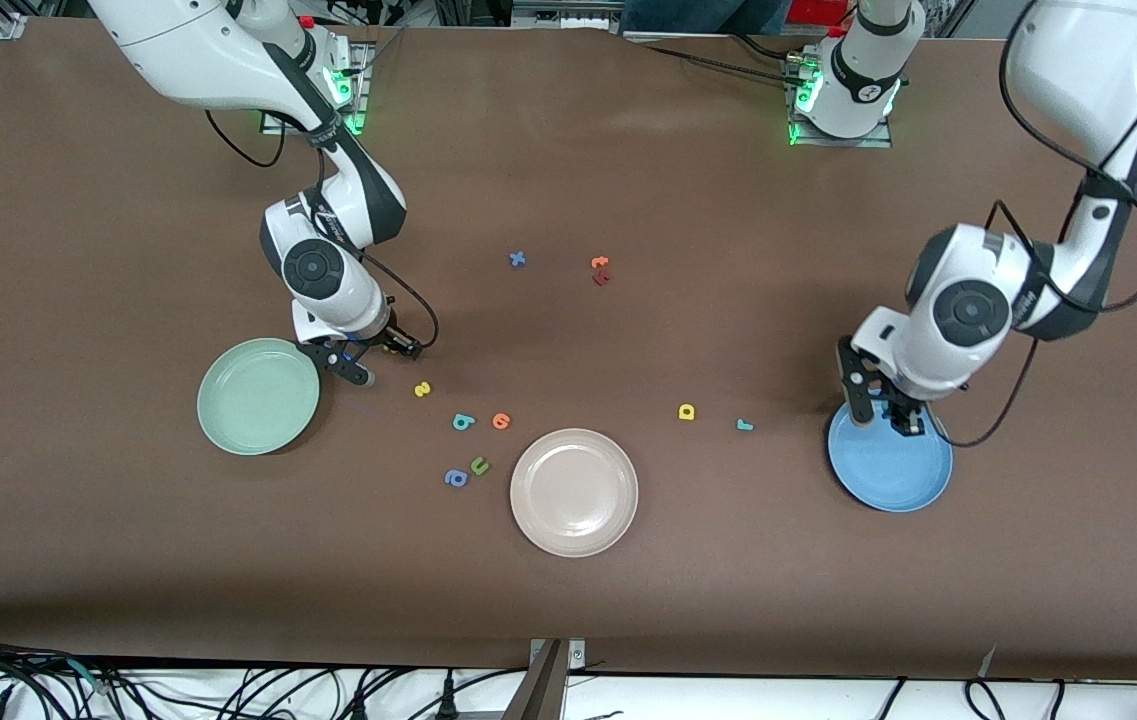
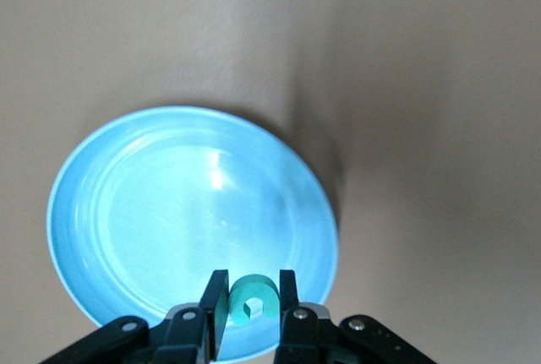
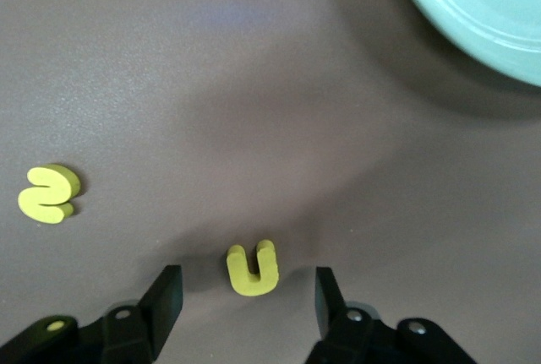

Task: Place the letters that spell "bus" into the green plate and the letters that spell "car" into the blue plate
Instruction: 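Drop the teal c in the blue plate while the right gripper lifts u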

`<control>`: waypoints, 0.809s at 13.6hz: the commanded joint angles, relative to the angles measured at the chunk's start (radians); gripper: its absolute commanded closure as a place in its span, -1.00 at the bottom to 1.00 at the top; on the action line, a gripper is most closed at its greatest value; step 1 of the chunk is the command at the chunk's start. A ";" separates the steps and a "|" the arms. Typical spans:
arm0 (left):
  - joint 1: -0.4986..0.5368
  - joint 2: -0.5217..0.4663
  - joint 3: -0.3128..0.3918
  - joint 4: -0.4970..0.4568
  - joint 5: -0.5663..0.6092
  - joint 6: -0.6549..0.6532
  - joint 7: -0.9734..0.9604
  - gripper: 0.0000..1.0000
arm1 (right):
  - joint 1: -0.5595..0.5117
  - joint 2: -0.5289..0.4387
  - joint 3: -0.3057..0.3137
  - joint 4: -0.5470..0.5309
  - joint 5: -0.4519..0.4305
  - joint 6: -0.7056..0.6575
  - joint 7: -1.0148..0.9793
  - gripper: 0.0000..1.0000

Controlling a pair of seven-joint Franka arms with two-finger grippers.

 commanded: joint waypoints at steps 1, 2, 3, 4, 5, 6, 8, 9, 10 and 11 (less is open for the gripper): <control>-0.007 0.063 -0.015 0.077 0.057 -0.010 0.009 -1.00 | 0.011 0.009 -0.012 -0.001 -0.026 0.021 0.021 -0.31; -0.010 0.057 -0.018 0.077 0.052 -0.012 -0.005 -1.00 | 0.011 0.018 -0.020 -0.001 -0.029 0.033 0.021 -0.31; -0.008 0.053 -0.023 0.078 0.040 -0.012 -0.011 -1.00 | 0.014 0.021 -0.026 -0.001 -0.040 0.036 0.021 -0.31; -0.002 0.049 -0.026 0.079 0.035 -0.012 -0.029 -1.00 | 0.015 0.024 -0.030 -0.001 -0.049 0.036 0.021 -0.31; -0.002 0.034 -0.037 0.077 -0.006 -0.022 -0.062 -1.00 | 0.015 0.024 -0.031 -0.001 -0.049 0.036 0.021 -0.31; -0.007 0.021 -0.044 0.074 -0.070 -0.034 -0.097 -1.00 | 0.015 0.023 -0.031 -0.001 -0.049 0.036 0.021 -0.28; -0.011 0.020 -0.061 0.077 -0.142 -0.065 -0.172 -1.00 | 0.017 0.024 -0.031 -0.001 -0.052 0.036 0.020 -0.05; -0.014 0.021 -0.081 0.077 -0.146 -0.065 -0.224 -1.00 | 0.019 0.024 -0.031 -0.001 -0.052 0.038 0.020 0.02; -0.029 0.024 -0.095 0.077 -0.147 -0.065 -0.294 -1.00 | 0.020 0.024 -0.031 -0.001 -0.052 0.038 0.020 0.02; -0.057 0.027 -0.096 0.077 -0.149 -0.065 -0.380 -1.00 | 0.022 0.024 -0.031 -0.001 -0.052 0.038 0.020 0.02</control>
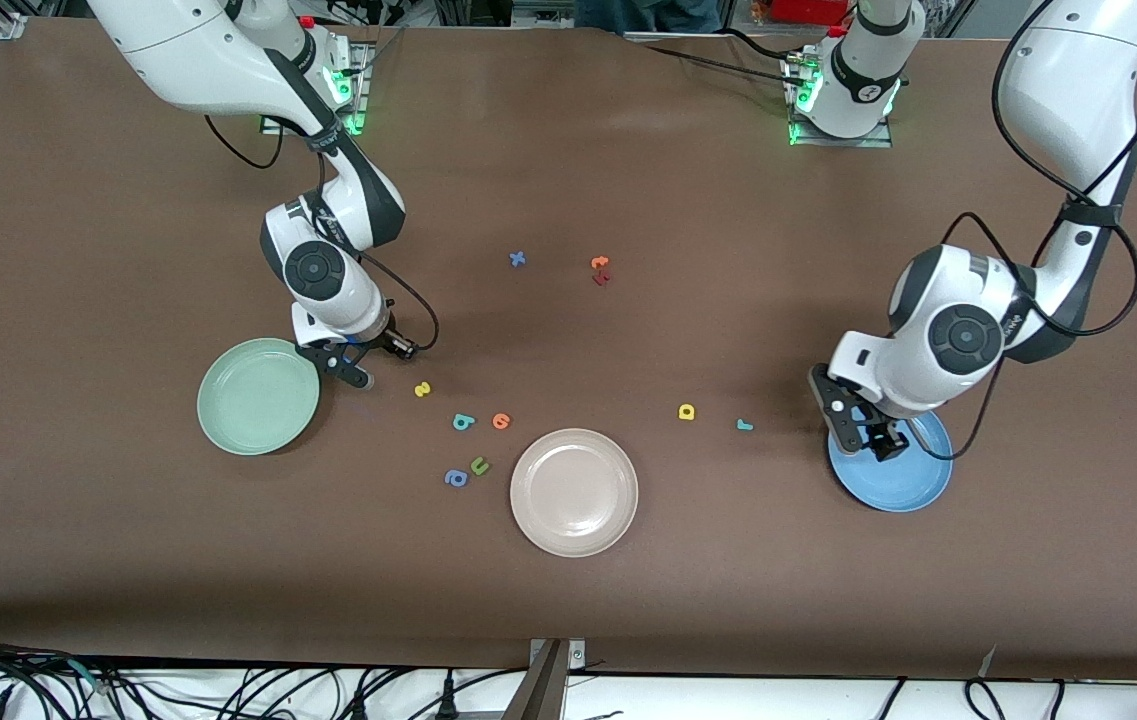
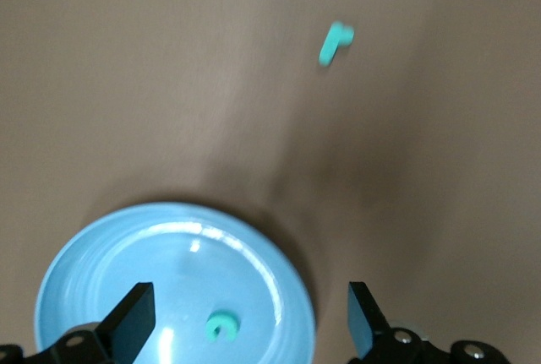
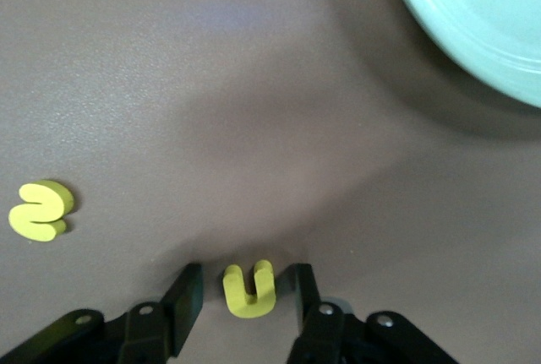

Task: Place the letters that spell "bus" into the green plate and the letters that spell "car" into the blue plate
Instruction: 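Drop the teal c in the blue plate while the right gripper lifts u, then grasp the teal r with the left gripper while the right gripper carries u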

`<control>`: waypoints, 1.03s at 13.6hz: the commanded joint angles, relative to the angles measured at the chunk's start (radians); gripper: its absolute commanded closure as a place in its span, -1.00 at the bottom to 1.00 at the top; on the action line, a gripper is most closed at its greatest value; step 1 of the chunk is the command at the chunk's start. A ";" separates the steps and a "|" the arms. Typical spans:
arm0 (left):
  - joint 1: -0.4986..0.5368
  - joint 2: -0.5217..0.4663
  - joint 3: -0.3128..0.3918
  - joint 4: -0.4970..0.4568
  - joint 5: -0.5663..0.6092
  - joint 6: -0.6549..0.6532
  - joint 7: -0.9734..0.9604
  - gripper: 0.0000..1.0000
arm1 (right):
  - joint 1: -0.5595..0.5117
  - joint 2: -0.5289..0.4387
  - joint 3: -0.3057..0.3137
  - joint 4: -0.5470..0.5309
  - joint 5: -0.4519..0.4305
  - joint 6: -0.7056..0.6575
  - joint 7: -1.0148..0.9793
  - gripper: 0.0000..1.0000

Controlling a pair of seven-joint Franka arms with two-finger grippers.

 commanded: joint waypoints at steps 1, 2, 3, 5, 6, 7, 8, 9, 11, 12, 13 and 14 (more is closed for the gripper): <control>-0.079 -0.002 -0.007 0.001 -0.027 -0.022 -0.228 -1.00 | 0.019 0.013 -0.016 -0.002 -0.026 0.017 0.020 0.07; -0.122 0.023 -0.007 0.003 -0.021 -0.022 -0.308 -1.00 | 0.019 0.013 -0.016 -0.002 -0.032 0.017 0.020 0.17; -0.151 0.032 -0.004 0.015 -0.017 -0.022 -0.330 -1.00 | 0.021 0.013 -0.016 -0.002 -0.032 0.017 0.020 0.33; -0.150 0.069 -0.006 0.030 -0.017 -0.019 -0.324 -1.00 | 0.019 0.010 -0.016 -0.002 -0.036 0.017 0.014 0.63; -0.150 0.095 -0.004 0.038 -0.009 -0.012 -0.314 -1.00 | 0.021 0.003 -0.016 -0.002 -0.036 0.016 0.011 0.83; -0.154 0.118 -0.004 0.062 -0.006 -0.005 -0.282 -1.00 | 0.019 -0.003 -0.016 -0.002 -0.036 0.013 -0.003 1.00; -0.157 0.139 -0.004 0.085 -0.006 -0.005 -0.236 -1.00 | 0.019 -0.015 -0.016 -0.001 -0.036 0.010 -0.030 1.00; -0.157 0.156 -0.003 0.102 -0.006 -0.003 -0.200 -1.00 | 0.012 -0.033 -0.016 -0.002 -0.035 -0.009 -0.079 1.00; -0.157 0.170 0.002 0.107 0.021 0.004 -0.182 -1.00 | -0.017 -0.084 -0.018 0.011 -0.020 -0.114 -0.249 0.99; -0.160 0.173 0.002 0.109 0.073 0.015 -0.180 -1.00 | -0.037 -0.110 -0.018 0.011 -0.017 -0.147 -0.347 0.98; -0.170 0.187 0.002 0.110 0.127 0.020 -0.179 -0.98 | -0.060 -0.131 -0.018 0.010 -0.016 -0.161 -0.435 0.98; -0.173 0.196 0.002 0.110 0.156 0.021 -0.179 -0.96 | -0.086 -0.142 -0.018 0.010 -0.016 -0.176 -0.521 0.98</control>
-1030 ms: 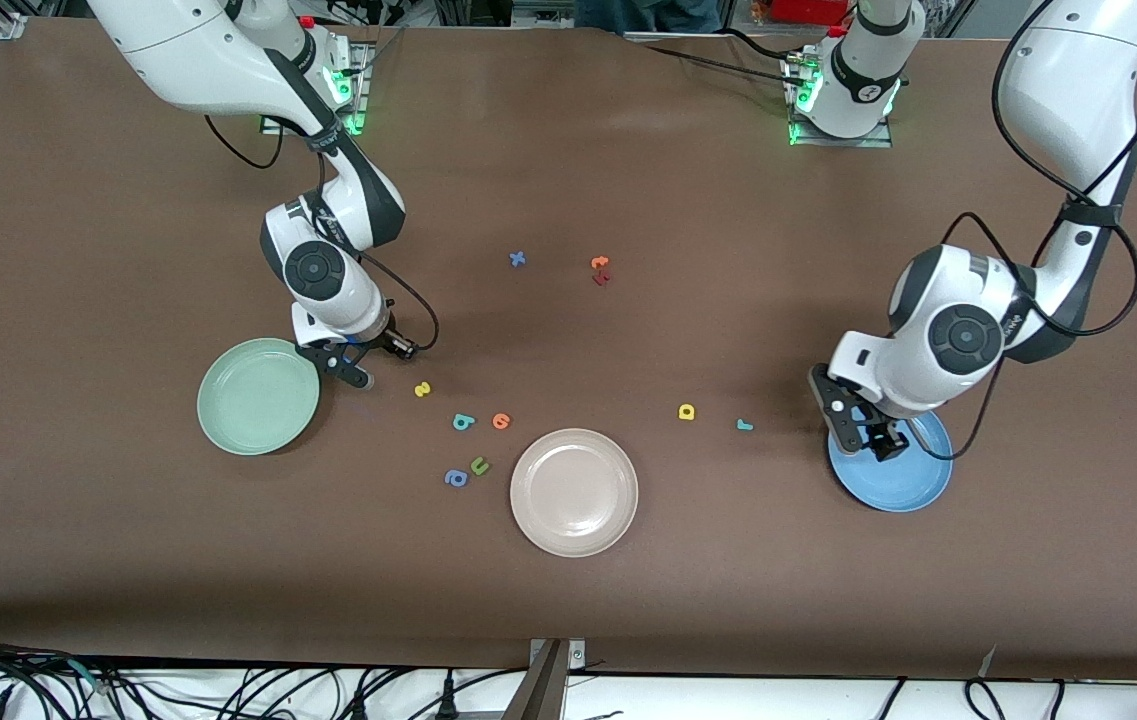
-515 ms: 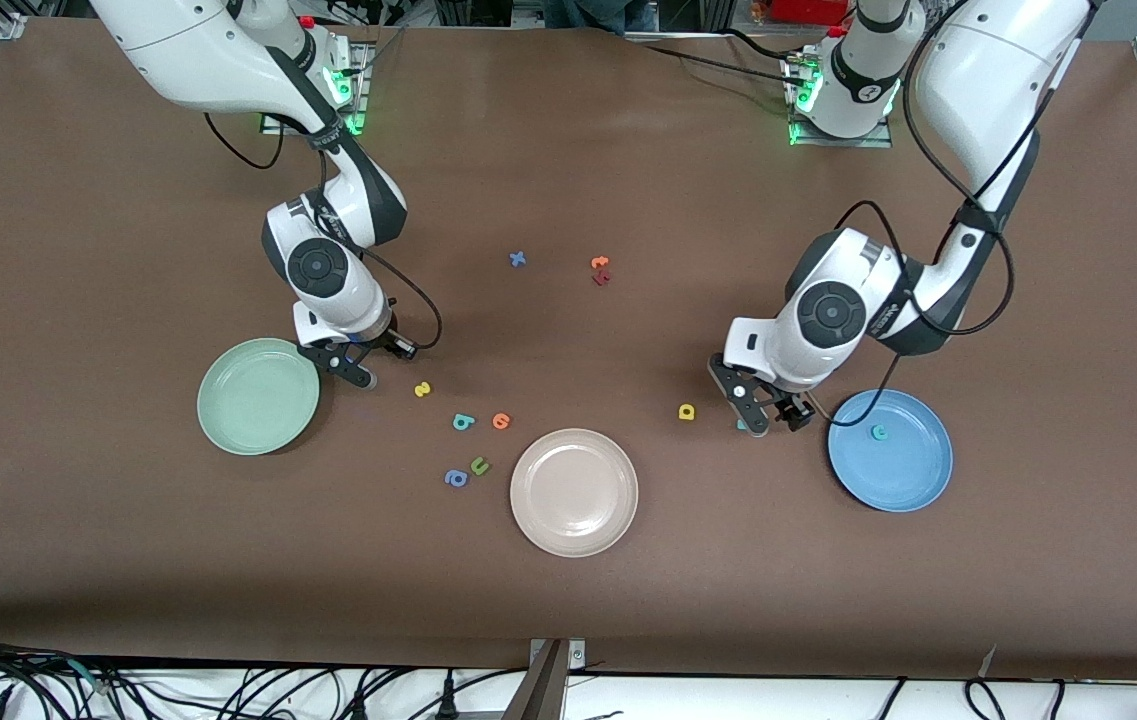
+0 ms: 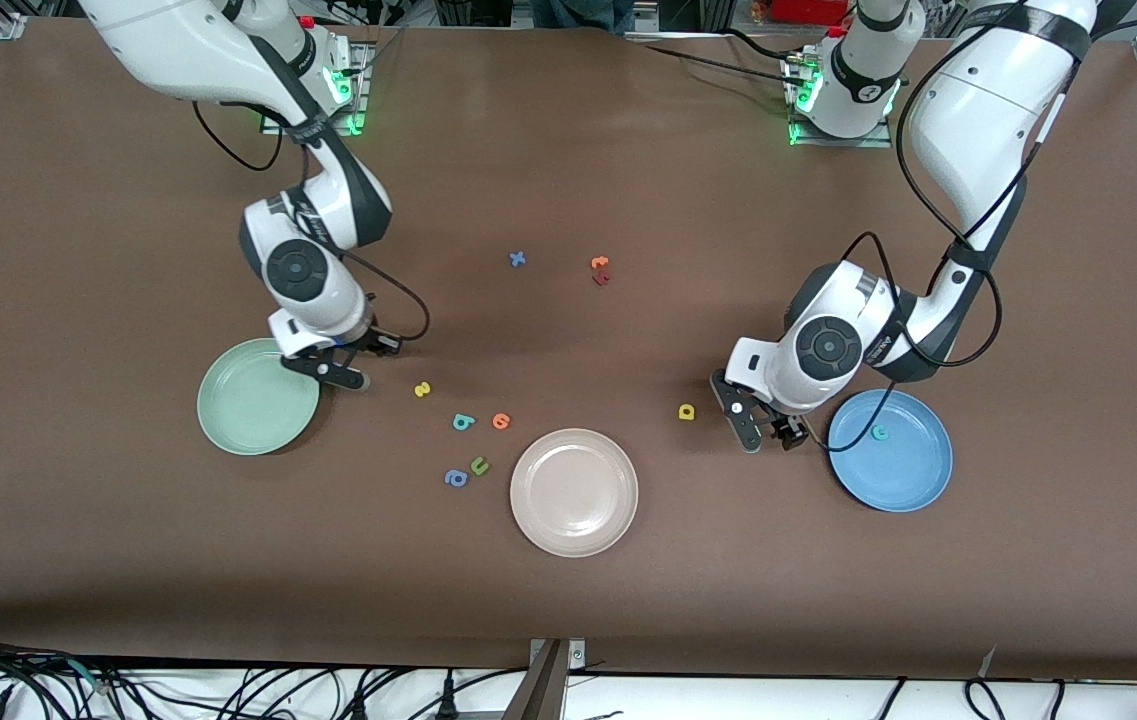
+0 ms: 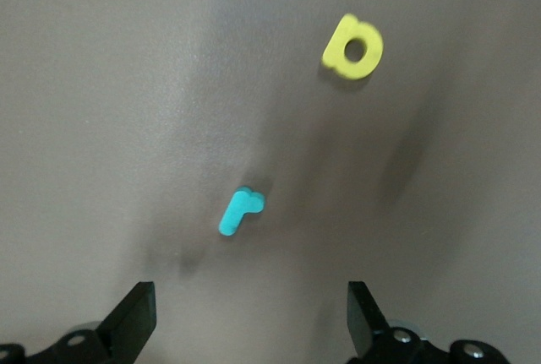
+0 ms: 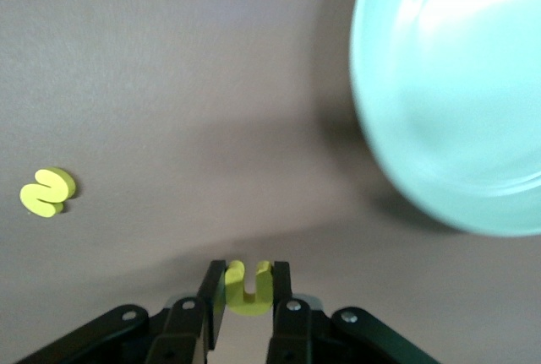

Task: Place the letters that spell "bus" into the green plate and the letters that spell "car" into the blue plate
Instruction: 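Grasp the teal r with the left gripper while the right gripper carries u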

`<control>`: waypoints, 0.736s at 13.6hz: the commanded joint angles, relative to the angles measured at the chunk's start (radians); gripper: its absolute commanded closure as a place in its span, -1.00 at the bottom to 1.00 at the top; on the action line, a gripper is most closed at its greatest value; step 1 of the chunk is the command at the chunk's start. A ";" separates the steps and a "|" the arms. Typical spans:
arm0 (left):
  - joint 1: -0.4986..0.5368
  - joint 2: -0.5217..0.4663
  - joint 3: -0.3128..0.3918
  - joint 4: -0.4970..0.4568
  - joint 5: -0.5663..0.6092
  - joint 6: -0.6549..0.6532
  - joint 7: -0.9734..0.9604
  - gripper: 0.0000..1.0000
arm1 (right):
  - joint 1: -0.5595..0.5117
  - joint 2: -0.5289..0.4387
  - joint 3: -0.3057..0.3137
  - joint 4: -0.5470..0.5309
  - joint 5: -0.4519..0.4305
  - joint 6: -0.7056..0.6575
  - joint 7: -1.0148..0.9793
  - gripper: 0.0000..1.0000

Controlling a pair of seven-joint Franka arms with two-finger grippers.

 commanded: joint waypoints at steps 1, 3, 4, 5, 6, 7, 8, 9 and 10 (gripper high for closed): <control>-0.013 0.045 0.000 0.032 0.067 0.003 0.023 -0.93 | -0.079 -0.063 0.004 -0.015 0.003 -0.050 -0.247 0.98; -0.013 0.062 0.000 0.032 0.068 0.053 0.024 -0.88 | -0.152 -0.064 -0.003 -0.015 0.003 -0.049 -0.449 0.98; -0.015 0.069 0.000 0.032 0.070 0.073 0.024 -0.87 | -0.177 -0.064 -0.018 -0.015 0.003 -0.041 -0.541 0.98; -0.015 0.070 0.000 0.032 0.070 0.075 0.026 -0.82 | -0.195 -0.064 -0.033 -0.014 0.003 -0.032 -0.612 0.98; -0.018 0.075 -0.002 0.042 0.068 0.075 0.026 -0.66 | -0.206 -0.061 -0.042 -0.014 0.005 -0.011 -0.651 0.98; -0.031 0.082 -0.002 0.058 0.070 0.075 0.026 -0.47 | -0.212 -0.052 -0.049 -0.014 0.005 0.011 -0.674 0.98; -0.038 0.088 -0.002 0.068 0.070 0.075 0.026 -0.31 | -0.218 -0.034 -0.052 -0.015 0.003 0.034 -0.680 0.98; -0.038 0.093 -0.002 0.070 0.067 0.075 0.024 -0.22 | -0.223 -0.017 -0.053 -0.018 0.002 0.065 -0.682 0.97; -0.038 0.095 -0.002 0.072 0.064 0.076 0.024 -0.19 | -0.223 -0.006 -0.056 -0.020 0.000 0.083 -0.682 0.96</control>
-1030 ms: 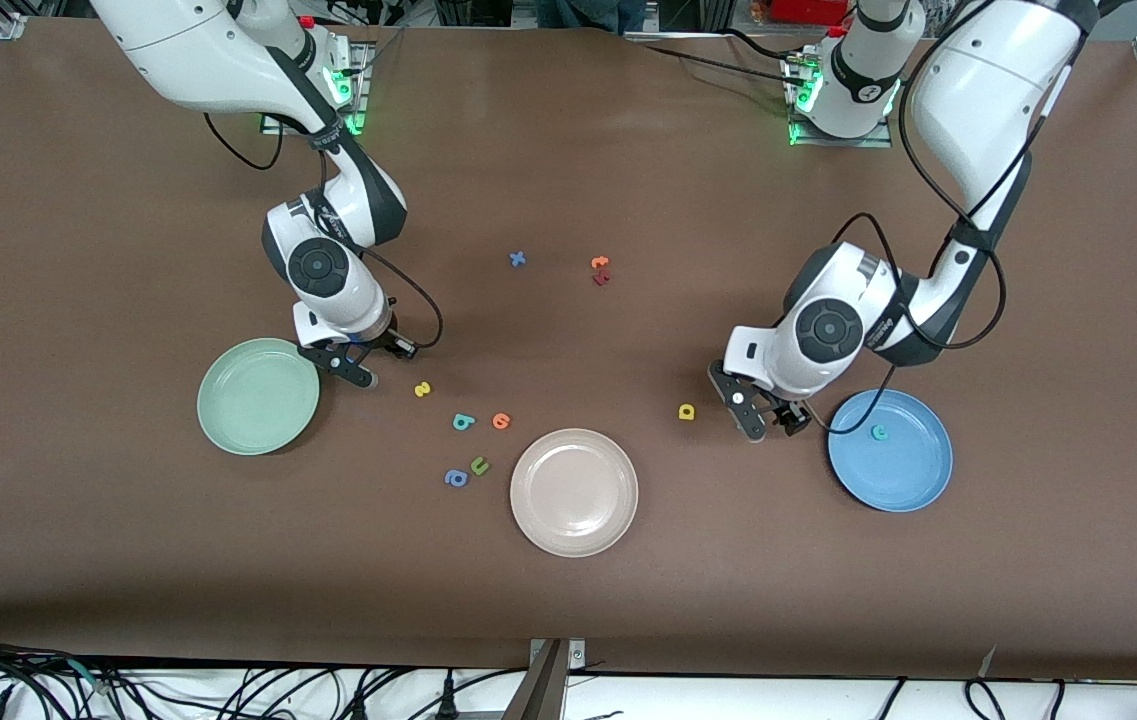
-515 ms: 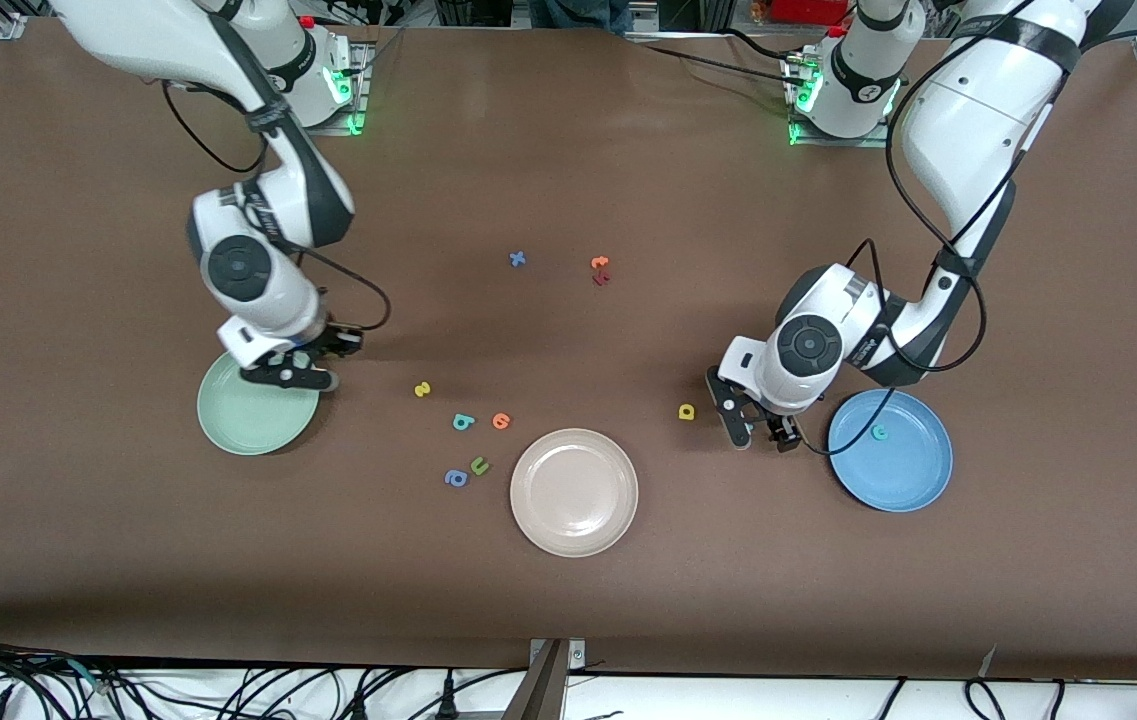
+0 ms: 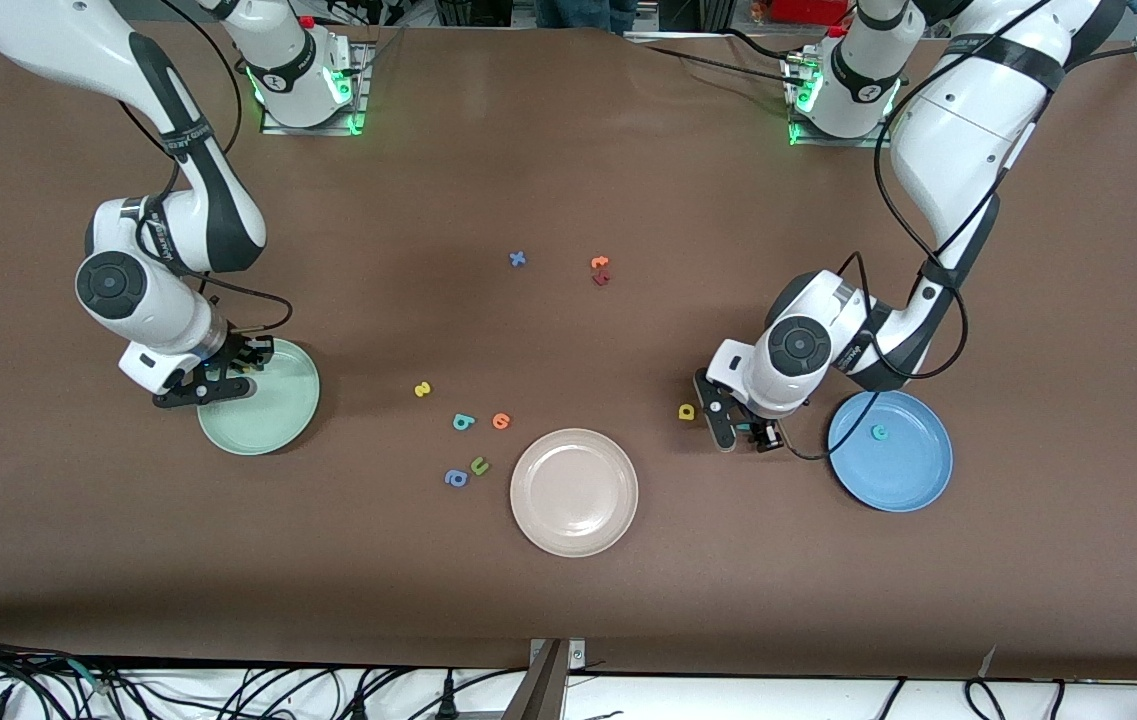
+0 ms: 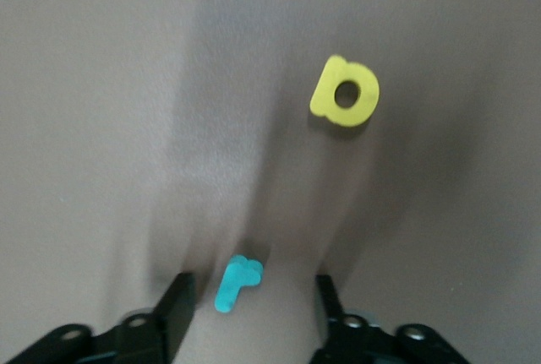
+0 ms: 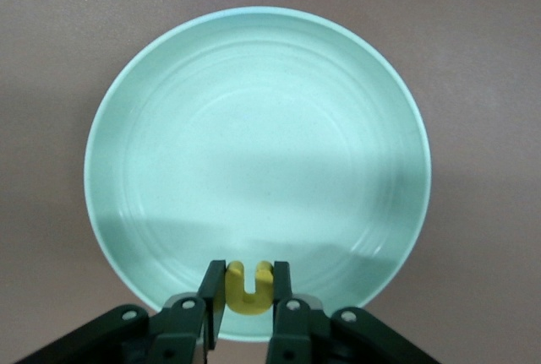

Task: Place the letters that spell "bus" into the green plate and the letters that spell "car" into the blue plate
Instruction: 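Place the teal r in the blue plate while the right gripper drops u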

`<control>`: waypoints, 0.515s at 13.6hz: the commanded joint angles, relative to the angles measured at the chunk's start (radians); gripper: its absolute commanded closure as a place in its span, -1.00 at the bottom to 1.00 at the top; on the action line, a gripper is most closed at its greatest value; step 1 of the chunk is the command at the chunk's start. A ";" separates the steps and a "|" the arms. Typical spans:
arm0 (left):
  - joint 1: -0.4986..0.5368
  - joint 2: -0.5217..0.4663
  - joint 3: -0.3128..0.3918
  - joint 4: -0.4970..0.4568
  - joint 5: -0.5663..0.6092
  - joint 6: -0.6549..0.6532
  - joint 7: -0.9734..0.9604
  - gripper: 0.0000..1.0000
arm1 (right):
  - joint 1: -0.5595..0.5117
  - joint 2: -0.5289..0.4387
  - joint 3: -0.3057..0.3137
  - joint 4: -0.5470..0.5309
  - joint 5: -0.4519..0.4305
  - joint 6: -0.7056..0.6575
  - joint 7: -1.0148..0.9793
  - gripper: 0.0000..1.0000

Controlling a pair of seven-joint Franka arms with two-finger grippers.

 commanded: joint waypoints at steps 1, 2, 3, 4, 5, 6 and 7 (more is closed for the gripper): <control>-0.010 0.034 -0.002 0.044 0.019 -0.003 0.009 0.02 | -0.003 0.033 -0.002 -0.009 0.000 0.056 -0.018 0.94; -0.010 0.031 -0.004 0.044 0.021 -0.003 0.009 0.34 | -0.003 0.036 -0.002 -0.009 0.000 0.068 -0.018 0.80; -0.007 0.030 -0.004 0.044 0.024 -0.003 0.010 0.63 | -0.003 0.039 -0.002 -0.009 0.000 0.070 -0.016 0.34; -0.005 0.030 -0.004 0.044 0.026 -0.003 0.010 0.91 | -0.003 0.039 -0.002 -0.009 0.000 0.070 -0.016 -0.45; -0.008 0.029 -0.004 0.044 0.027 -0.004 0.010 1.00 | -0.003 0.037 -0.002 -0.009 0.000 0.070 -0.018 -0.51; -0.008 0.026 -0.004 0.044 0.030 -0.004 0.010 1.00 | -0.003 0.036 -0.002 -0.009 0.000 0.068 -0.016 -0.52; -0.008 0.023 -0.004 0.044 0.030 -0.006 0.010 1.00 | -0.003 0.034 -0.002 -0.009 0.000 0.065 -0.010 -0.53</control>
